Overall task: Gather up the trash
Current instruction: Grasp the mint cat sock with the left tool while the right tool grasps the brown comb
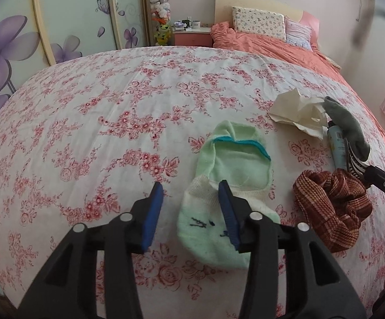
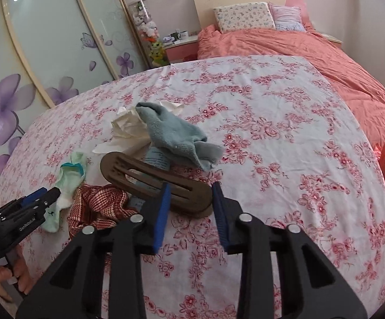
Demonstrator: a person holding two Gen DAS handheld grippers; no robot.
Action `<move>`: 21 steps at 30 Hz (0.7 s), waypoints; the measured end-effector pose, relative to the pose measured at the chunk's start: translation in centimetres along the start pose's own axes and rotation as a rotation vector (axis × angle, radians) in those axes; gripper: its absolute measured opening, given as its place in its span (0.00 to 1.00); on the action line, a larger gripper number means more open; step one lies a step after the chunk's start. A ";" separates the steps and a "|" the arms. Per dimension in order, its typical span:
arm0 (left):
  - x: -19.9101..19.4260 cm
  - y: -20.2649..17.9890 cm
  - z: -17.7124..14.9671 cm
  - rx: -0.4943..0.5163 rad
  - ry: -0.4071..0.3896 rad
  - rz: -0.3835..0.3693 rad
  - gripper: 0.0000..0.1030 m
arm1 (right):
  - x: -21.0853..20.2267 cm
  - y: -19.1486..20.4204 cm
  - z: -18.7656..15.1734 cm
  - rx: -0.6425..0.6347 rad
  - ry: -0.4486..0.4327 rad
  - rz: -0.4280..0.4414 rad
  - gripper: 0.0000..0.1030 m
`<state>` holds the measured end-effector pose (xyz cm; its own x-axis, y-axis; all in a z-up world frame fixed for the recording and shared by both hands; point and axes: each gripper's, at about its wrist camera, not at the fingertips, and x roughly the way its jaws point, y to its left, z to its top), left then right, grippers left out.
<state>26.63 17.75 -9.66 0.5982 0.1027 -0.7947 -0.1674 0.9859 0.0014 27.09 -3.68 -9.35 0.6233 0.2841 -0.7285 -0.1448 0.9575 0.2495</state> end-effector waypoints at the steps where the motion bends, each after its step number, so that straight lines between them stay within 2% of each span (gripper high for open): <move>1: 0.0 -0.1 0.0 0.000 -0.001 0.001 0.45 | -0.2 -0.2 -0.1 0.008 0.000 0.005 0.22; 4: 0.1 -0.3 0.1 0.001 -0.004 0.007 0.48 | -1.2 -1.0 -0.5 0.039 -0.003 0.021 0.13; 10: 0.3 -0.5 0.1 0.007 -0.013 0.019 0.51 | -2.1 -1.7 -1.1 0.019 -0.012 -0.002 0.11; 12: 0.3 -0.5 0.1 0.006 -0.014 0.020 0.52 | -2.0 -1.4 -0.9 -0.007 -0.017 -0.002 0.19; 13: 0.3 -0.5 0.1 0.004 -0.013 0.018 0.52 | -2.0 -1.1 -0.9 -0.018 -0.017 0.002 0.42; 14: 0.3 -0.5 0.2 0.003 -0.012 0.016 0.52 | -1.9 -0.8 -0.8 -0.037 -0.026 -0.002 0.60; 18: 0.5 -0.5 0.3 -0.004 -0.007 0.006 0.54 | -1.0 0.6 -0.5 -0.129 -0.002 0.002 0.63; 21: 0.7 -0.5 0.4 0.001 -0.004 0.007 0.55 | 0.3 1.8 -0.6 -0.221 0.029 -0.050 0.64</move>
<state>27.42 17.34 -9.99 0.6000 0.1099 -0.7924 -0.1704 0.9853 0.0076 26.58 -1.86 -9.48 0.6119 0.2347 -0.7553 -0.2815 0.9571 0.0694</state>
